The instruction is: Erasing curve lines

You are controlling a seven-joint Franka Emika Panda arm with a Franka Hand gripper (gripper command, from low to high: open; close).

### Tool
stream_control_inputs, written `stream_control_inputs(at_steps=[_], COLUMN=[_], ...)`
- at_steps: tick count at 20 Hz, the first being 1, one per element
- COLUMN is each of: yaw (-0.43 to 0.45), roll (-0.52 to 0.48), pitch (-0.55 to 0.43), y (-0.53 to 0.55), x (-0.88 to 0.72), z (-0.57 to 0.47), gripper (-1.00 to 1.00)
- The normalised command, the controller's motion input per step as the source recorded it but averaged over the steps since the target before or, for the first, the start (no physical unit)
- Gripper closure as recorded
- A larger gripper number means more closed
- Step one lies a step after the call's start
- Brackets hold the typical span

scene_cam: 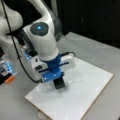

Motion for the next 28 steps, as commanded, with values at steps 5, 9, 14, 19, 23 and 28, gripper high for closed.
stream_control_inputs(at_steps=[5,9,14,19,23,28], yaw=[-0.032,-0.028,-0.019,-0.023,-0.030,-0.048], roll=[0.094,0.081,0.088,0.111,0.126,0.096], pitch=[-0.105,-0.112,-0.151,-0.188,-0.218,-0.216], y=[0.01,0.02,0.03,0.01,-0.02,-0.03], x=[-0.01,-0.10,-0.18,-0.25,-0.26,-0.19], z=[-0.10,-0.18,-0.20,-0.19,-0.21,-0.21], gripper=[1.00,1.00,1.00,1.00,1.00,1.00])
